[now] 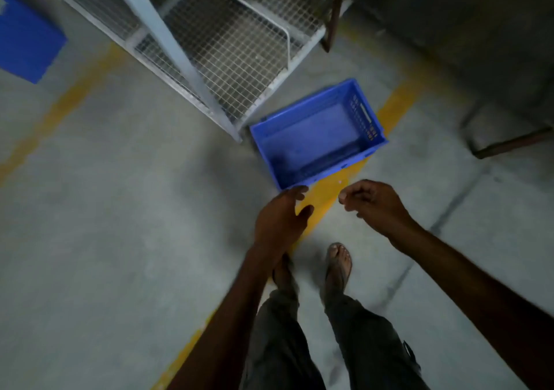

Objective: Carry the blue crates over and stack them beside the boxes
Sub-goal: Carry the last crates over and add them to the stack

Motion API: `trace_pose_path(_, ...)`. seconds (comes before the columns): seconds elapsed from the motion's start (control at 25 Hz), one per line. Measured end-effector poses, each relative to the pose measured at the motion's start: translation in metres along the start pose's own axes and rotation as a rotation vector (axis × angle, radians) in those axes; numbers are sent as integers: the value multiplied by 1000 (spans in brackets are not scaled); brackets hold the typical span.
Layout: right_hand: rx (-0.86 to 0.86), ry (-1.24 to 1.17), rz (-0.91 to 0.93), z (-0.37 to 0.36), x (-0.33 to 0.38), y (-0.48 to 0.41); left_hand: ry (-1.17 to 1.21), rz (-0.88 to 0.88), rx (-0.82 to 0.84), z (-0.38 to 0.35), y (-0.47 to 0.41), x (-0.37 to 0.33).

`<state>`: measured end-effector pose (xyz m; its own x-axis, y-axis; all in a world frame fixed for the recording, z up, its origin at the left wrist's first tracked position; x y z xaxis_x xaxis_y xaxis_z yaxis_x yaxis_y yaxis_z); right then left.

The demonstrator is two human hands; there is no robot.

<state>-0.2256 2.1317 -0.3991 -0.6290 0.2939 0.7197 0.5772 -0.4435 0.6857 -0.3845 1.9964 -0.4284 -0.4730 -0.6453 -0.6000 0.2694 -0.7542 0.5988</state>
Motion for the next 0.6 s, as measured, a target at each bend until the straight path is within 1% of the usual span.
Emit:
trace_pose_path(0.08,11,25,-55,10,-32,-76,-13,55,44,-26,-70,35)
trace_pose_path(0.12,2,24,-77,12,-50,-112,-61,62,50,-41,-103,56)
trace_pose_path(0.24,-75,126,-134,13,-119,-222,-315,81,92,-91,-202,125)
trace_pose_path(0.32,-89,228,-177,6,-165,-279,-417,86,118,-123,-254,168)
trace_pose_path(0.4,-62,373,-164,-7,-204,-325,-504,59,130,-150,-294,204)
trace_pose_path(0.48,-35,567,-100,-23,-233,-362,-595,24,84,-174,-324,235)
trace_pose_path(0.52,-18,667,-68,-30,-242,-373,-644,11,62,-180,-333,244)
trace_pose_path(0.6,14,833,-61,-37,-257,-388,-750,21,70,-183,-343,251)
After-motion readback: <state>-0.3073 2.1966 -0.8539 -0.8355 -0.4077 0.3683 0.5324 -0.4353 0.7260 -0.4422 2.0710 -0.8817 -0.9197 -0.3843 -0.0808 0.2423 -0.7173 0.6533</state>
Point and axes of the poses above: each hand's wrist, its own y-axis away from the middle knuckle, its own z-axis out of the back of the hand, x = y × z, the point moved 2 cm from there along -y, towards the middle knuckle, and after that the axes turned 15 degrees about x, right-handed, at the moved point
